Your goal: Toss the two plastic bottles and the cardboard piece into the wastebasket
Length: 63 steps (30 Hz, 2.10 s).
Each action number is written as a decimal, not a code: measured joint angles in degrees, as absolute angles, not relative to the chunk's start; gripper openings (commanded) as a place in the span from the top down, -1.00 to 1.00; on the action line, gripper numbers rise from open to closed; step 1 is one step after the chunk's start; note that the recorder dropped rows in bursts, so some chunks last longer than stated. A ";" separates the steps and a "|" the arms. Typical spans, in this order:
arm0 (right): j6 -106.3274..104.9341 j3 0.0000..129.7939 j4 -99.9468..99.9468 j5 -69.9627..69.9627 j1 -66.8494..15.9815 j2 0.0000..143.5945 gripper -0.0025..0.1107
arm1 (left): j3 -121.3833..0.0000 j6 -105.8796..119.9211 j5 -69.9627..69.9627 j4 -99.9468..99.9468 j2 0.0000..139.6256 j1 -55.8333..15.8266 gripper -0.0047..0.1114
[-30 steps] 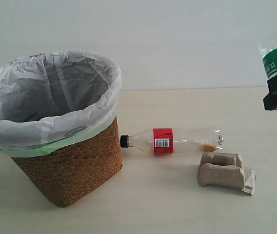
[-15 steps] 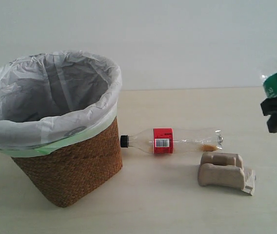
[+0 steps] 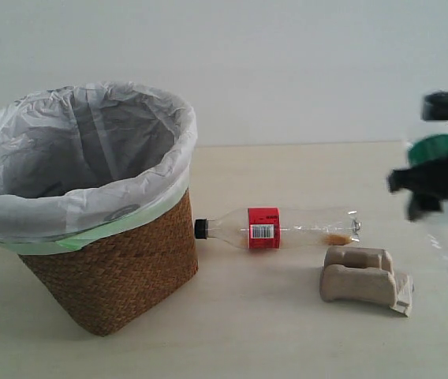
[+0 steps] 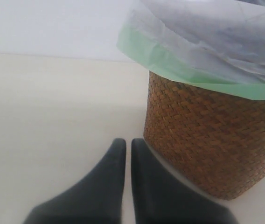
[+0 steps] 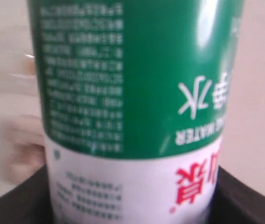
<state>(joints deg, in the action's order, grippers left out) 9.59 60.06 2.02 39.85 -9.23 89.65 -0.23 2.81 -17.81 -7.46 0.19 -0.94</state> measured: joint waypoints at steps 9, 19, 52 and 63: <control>-5.56 108.17 -35.00 42.57 -31.54 96.23 -0.15 | -0.23 2.81 -17.81 -7.46 0.19 -0.94 0.85; 9.46 121.76 -4.38 65.43 -33.92 102.44 -0.01 | -0.23 2.81 -17.81 -7.46 0.19 -0.94 0.85; -15.57 74.81 12.71 63.49 -22.66 102.58 -0.12 | -0.23 2.81 -17.81 -7.46 0.19 -0.94 0.85; -15.95 74.68 12.71 58.18 -24.59 110.46 -0.12 | -0.23 2.81 -17.81 -7.46 0.19 -0.94 0.85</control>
